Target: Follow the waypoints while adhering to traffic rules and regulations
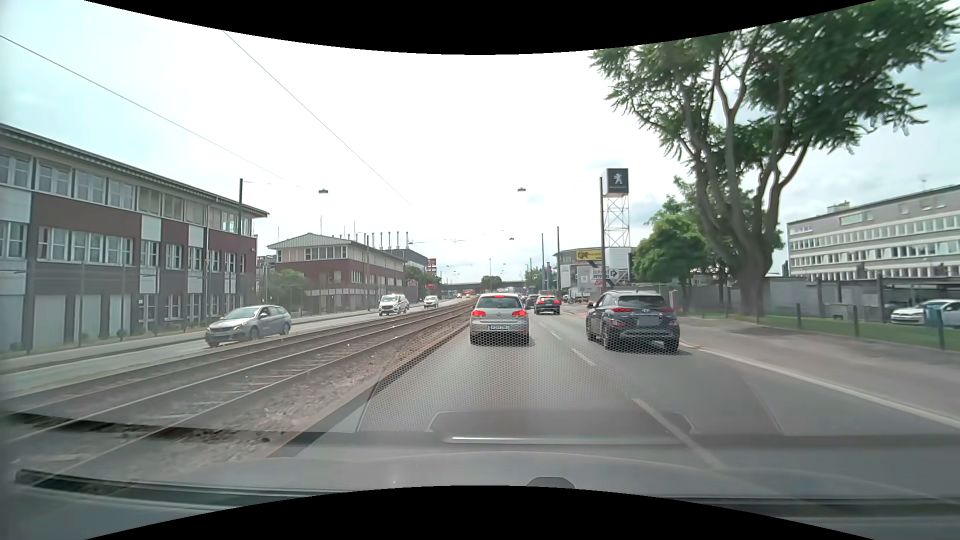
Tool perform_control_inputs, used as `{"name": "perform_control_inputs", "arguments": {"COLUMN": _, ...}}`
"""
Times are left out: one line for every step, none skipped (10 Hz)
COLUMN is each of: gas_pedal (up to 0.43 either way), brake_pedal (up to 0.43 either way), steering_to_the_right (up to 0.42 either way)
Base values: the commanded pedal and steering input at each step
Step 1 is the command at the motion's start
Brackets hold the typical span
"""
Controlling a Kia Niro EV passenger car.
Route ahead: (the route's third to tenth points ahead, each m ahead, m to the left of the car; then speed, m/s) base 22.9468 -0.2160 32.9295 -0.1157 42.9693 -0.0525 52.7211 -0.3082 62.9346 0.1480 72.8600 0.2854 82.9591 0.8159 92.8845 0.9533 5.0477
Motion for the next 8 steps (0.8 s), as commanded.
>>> {"name": "perform_control_inputs", "arguments": {"gas_pedal": 0.000, "brake_pedal": 0.159, "steering_to_the_right": -0.005}}
{"name": "perform_control_inputs", "arguments": {"gas_pedal": 0.000, "brake_pedal": 0.159, "steering_to_the_right": -0.006}}
{"name": "perform_control_inputs", "arguments": {"gas_pedal": 0.000, "brake_pedal": 0.159, "steering_to_the_right": -0.008}}
{"name": "perform_control_inputs", "arguments": {"gas_pedal": 0.000, "brake_pedal": 0.159, "steering_to_the_right": -0.010}}
{"name": "perform_control_inputs", "arguments": {"gas_pedal": 0.000, "brake_pedal": 0.159, "steering_to_the_right": -0.010}}
{"name": "perform_control_inputs", "arguments": {"gas_pedal": 0.000, "brake_pedal": 0.159, "steering_to_the_right": -0.009}}
{"name": "perform_control_inputs", "arguments": {"gas_pedal": 0.000, "brake_pedal": 0.159, "steering_to_the_right": -0.009}}
{"name": "perform_control_inputs", "arguments": {"gas_pedal": 0.000, "brake_pedal": 0.159, "steering_to_the_right": -0.008}}
